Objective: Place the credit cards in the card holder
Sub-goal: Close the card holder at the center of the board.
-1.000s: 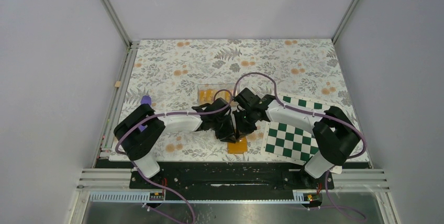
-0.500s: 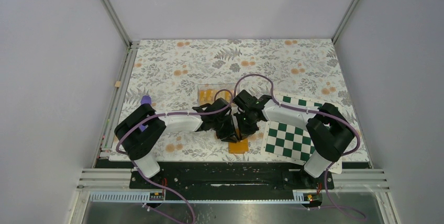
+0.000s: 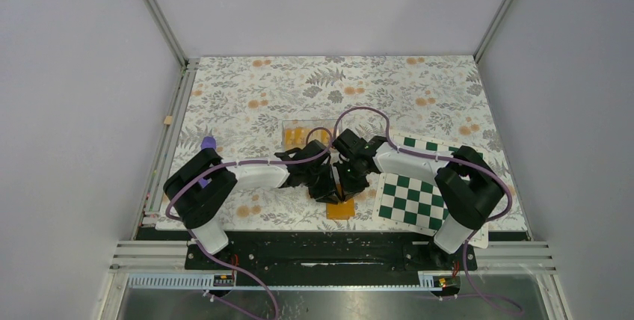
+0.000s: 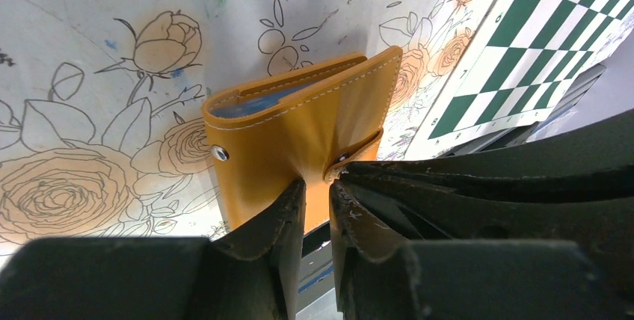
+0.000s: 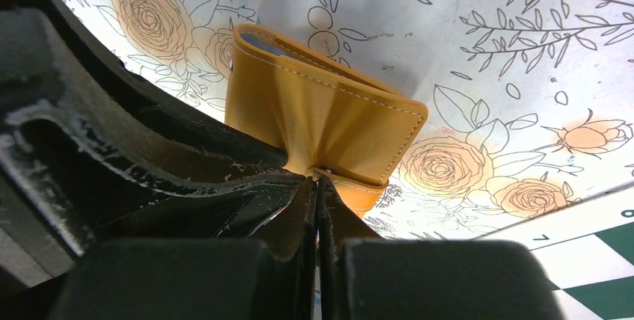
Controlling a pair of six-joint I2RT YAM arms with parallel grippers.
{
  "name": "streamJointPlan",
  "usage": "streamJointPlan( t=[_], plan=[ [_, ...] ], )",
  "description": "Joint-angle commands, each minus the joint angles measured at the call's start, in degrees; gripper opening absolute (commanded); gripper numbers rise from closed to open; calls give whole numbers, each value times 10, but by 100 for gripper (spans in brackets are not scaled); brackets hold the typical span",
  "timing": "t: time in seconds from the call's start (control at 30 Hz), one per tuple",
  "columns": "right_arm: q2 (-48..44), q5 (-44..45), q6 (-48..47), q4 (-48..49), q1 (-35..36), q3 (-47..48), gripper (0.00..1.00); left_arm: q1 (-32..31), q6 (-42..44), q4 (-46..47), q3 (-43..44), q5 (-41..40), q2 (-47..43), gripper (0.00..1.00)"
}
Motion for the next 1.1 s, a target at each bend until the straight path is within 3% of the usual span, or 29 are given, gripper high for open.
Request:
streamJointPlan(
  t=[0.0, 0.23, 0.5, 0.77, 1.07],
  plan=[
    [35, 32, -10, 24, 7, -25, 0, -12, 36, -41, -35, -126, 71, 21],
    [66, 67, -17, 23, 7, -30, 0, -13, 42, -28, -41, -114, 28, 24],
    [83, 74, -23, 23, 7, -36, 0, -11, 42, 15, -60, -107, -125, 33],
    [31, 44, -16, 6, 7, -4, 0, 13, 17, 97, -130, -102, -288, 45],
    [-65, 42, -1, -28, 1, 32, 0, 51, 8, 161, -203, -74, -369, 56]
  ],
)
